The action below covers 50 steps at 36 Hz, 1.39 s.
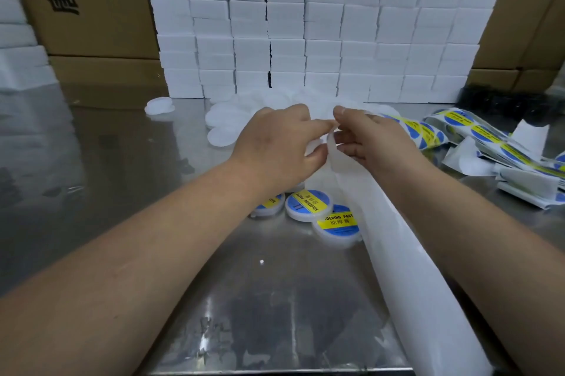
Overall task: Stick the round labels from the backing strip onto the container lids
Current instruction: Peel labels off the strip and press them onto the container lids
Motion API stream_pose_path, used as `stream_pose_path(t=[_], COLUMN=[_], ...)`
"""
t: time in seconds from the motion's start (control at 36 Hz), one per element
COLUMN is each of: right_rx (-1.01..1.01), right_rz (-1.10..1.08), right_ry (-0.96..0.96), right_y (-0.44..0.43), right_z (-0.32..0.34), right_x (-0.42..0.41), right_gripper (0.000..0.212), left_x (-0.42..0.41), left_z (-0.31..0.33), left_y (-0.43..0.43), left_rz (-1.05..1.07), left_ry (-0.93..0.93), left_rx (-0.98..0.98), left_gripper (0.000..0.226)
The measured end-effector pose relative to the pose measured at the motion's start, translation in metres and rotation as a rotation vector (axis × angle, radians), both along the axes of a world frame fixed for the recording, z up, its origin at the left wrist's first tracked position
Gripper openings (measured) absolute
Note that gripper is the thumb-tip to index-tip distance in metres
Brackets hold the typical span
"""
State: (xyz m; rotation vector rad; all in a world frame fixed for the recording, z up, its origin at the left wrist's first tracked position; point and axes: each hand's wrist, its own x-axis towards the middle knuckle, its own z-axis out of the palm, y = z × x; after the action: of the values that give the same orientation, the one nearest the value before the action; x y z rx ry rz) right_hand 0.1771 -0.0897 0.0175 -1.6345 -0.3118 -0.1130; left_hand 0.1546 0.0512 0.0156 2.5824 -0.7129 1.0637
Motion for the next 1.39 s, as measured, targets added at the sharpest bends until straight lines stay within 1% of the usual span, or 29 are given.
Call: stream_pose_path(t=[0.08, 0.14, 0.19, 0.22, 0.25, 0.28, 0.33, 0.42, 0.47, 0.53, 0.56, 0.61, 0.67, 0.81, 0.89, 0.94, 0.97, 1.08, 1.17, 1.25, 1.31, 1.33, 1.39], right_rx=[0.03, 0.013, -0.002, -0.001, -0.002, -0.009, -0.027, 0.003, 0.015, 0.008, 0.004, -0.001, 0.005, -0.001, 0.119, 0.126, 0.123, 0.13, 0.132, 0.096, 0.064, 0.035, -0.055], right_rz=[-0.034, -0.067, -0.086, -0.086, -0.089, -0.103, -0.141, -0.202, -0.205, -0.175, -0.159, -0.129, -0.114, -0.068, 0.001, 0.043, 0.047, 0.052, 0.083, 0.082, 0.047, 0.026, -0.004], right_ry=[0.017, 0.017, 0.004, -0.006, -0.012, -0.018, -0.032, -0.048, -0.065, -0.083, -0.081, -0.066, -0.045, -0.047, 0.097, 0.128, 0.134, 0.107, 0.106, 0.099, 0.053, 0.026, -0.032], right_y=[0.001, 0.002, 0.003, 0.002, 0.002, 0.002, 0.001, 0.001, -0.001, -0.002, -0.002, 0.0, 0.003, 0.001, 0.0, 0.0, 0.0, 0.002, 0.001, 0.001, -0.001, -0.001, -0.001], right_z=[0.001, 0.0, 0.001, 0.001, 0.001, 0.0, -0.001, 0.002, 0.004, 0.005, 0.004, 0.002, 0.003, 0.004, 0.009, 0.01, 0.009, 0.006, 0.007, 0.007, 0.005, 0.005, 0.004], right_x=[0.001, -0.001, -0.002, -0.003, -0.003, -0.003, -0.003, -0.002, -0.002, -0.004, -0.006, -0.007, -0.007, -0.008, -0.01, -0.012, -0.014, -0.015, -0.013, -0.013, -0.01, -0.01, -0.01], right_gripper=[0.019, 0.018, 0.012, 0.019, 0.03, 0.035, 0.028, 0.03, 0.031, 0.031, 0.03, 0.023, 0.014, 0.019, 0.035, 0.044, 0.044, 0.028, 0.022, 0.009, 0.02, 0.021, 0.008], left_x=[0.001, -0.001, 0.0, 0.002, 0.003, 0.004, 0.005, 0.005, 0.006, 0.006, 0.006, 0.006, 0.006, 0.006, 0.002, -0.001, -0.002, -0.004, -0.004, -0.004, -0.004, -0.003, -0.003], left_z=[0.002, 0.002, 0.002, 0.001, 0.0, -0.001, -0.003, -0.005, -0.006, -0.006, -0.005, -0.004, -0.004, -0.005, -0.006, -0.006, -0.005, -0.002, -0.002, -0.002, -0.002, -0.002, -0.002], left_y=[0.001, 0.0, -0.001, -0.001, -0.001, 0.0, 0.0, 0.0, 0.001, 0.002, 0.002, 0.002, 0.001, -0.001, -0.003, -0.005, -0.005, -0.004, -0.004, -0.003, -0.003, -0.003, -0.003], left_rz=[0.005, 0.005, 0.024, 0.029, 0.031, 0.029, 0.033, 0.023, 0.039, 0.049, 0.054, 0.084, 0.111, 0.09, 0.088, 0.093, 0.083, 0.02, -0.01, -0.041, -0.057, -0.048, -0.026], left_ry=[0.024, 0.053, 0.079, 0.087, 0.094, 0.1, 0.143, 0.21, 0.232, 0.232, 0.226, 0.188, 0.166, 0.173, 0.161, 0.151, 0.146, 0.116, 0.09, 0.082, 0.087, 0.105, 0.173], left_rx=[0.096, 0.138, 0.156, 0.148, 0.127, 0.096, -0.004, -0.2, -0.274, -0.381, -0.451, -0.54, -0.554, -0.497, -0.45, -0.422, -0.415, -0.331, -0.184, -0.054, -0.045, -0.064, -0.169], left_gripper=[0.03, 0.032, 0.032, 0.033, 0.034, 0.036, 0.038, 0.038, 0.031, 0.014, 0.009, 0.026, 0.03, 0.013, 0.027, 0.033, 0.035, 0.039, 0.038, 0.03, 0.027, 0.03, 0.03])
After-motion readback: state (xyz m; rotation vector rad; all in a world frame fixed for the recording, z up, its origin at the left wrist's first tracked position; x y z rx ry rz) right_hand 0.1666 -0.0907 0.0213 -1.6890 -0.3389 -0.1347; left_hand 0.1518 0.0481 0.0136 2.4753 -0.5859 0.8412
